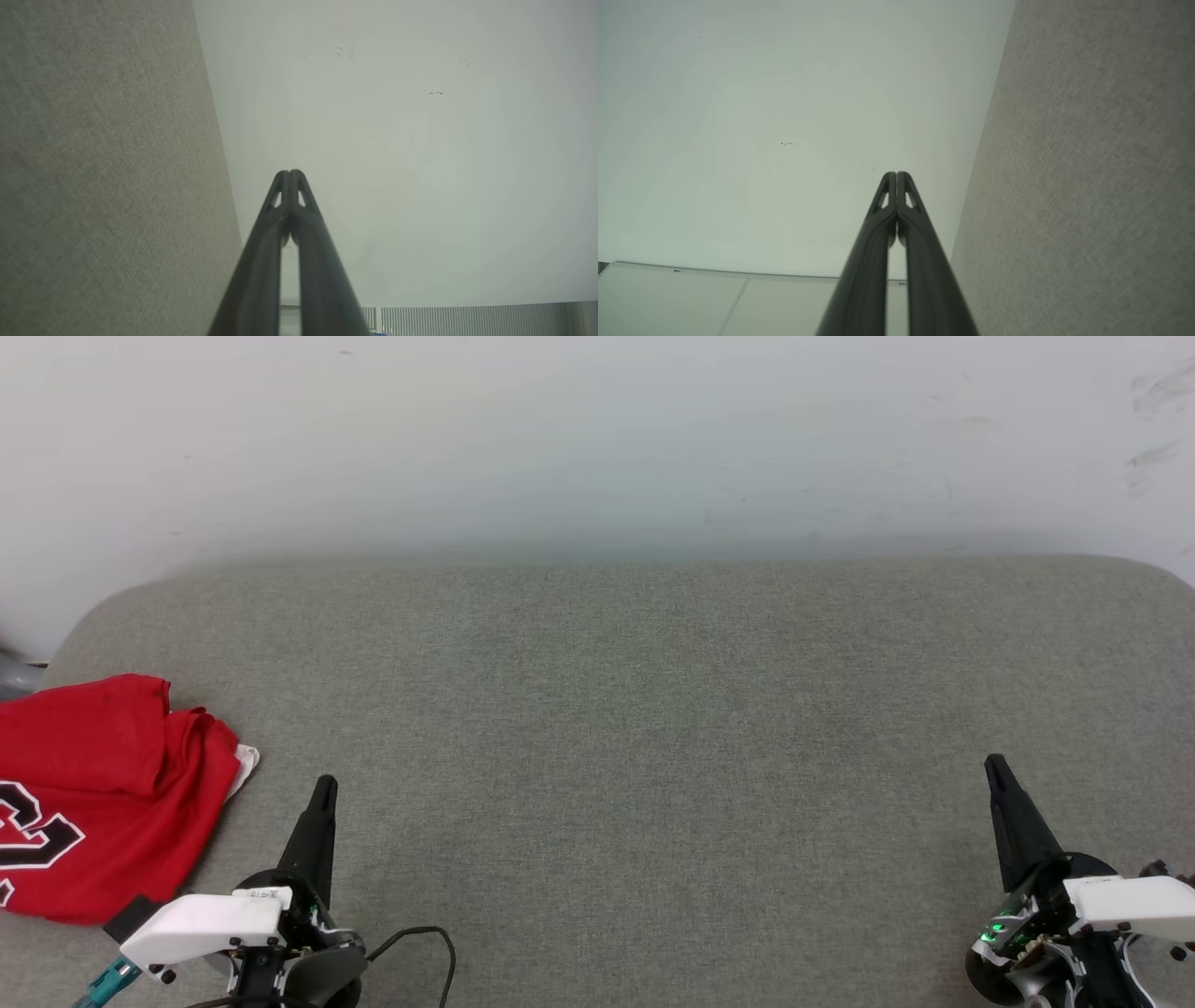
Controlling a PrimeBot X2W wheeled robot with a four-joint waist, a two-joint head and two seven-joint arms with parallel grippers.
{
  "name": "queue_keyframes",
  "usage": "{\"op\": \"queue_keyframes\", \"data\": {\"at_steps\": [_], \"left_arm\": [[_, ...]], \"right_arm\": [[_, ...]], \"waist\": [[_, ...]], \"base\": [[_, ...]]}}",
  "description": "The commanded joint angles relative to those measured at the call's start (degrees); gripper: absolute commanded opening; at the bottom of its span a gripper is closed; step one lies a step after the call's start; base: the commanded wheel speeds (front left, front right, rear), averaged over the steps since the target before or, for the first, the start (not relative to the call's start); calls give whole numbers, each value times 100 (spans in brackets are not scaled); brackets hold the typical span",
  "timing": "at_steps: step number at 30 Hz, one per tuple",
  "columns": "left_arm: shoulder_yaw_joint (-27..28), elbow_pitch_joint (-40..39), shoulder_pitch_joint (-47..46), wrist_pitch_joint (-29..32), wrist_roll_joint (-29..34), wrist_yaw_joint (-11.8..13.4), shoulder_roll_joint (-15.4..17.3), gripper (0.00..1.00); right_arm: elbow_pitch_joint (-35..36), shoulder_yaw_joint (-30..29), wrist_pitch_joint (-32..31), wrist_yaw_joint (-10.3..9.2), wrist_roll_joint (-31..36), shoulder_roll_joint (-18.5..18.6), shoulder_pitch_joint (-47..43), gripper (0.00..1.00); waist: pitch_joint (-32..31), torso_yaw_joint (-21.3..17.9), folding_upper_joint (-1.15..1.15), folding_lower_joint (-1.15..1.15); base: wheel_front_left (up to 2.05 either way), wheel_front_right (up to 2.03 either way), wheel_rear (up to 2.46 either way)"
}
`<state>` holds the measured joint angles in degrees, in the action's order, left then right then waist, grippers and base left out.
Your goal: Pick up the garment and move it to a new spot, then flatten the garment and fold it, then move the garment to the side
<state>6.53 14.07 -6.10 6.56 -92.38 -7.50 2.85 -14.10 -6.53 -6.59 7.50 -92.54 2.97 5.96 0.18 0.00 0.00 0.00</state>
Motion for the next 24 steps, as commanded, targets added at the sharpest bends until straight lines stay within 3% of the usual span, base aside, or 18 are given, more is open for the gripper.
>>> {"op": "queue_keyframes", "data": {"at_steps": [1,23,24], "left_arm": [[8,3,-40,10,-8,-19,-3,0],[7,3,-40,10,-8,-19,-3,0],[1,-1,-1,-1,0,0,0,100]], "right_arm": [[-6,1,7,-2,27,-19,66,0],[-6,1,7,-2,27,-19,66,0],[1,0,1,0,1,0,1,100]], "waist": [[0,0,0,0],[0,0,0,0],[0,0,0,0]], "base": [[0,0,0],[0,0,0],[0,0,0]]}}
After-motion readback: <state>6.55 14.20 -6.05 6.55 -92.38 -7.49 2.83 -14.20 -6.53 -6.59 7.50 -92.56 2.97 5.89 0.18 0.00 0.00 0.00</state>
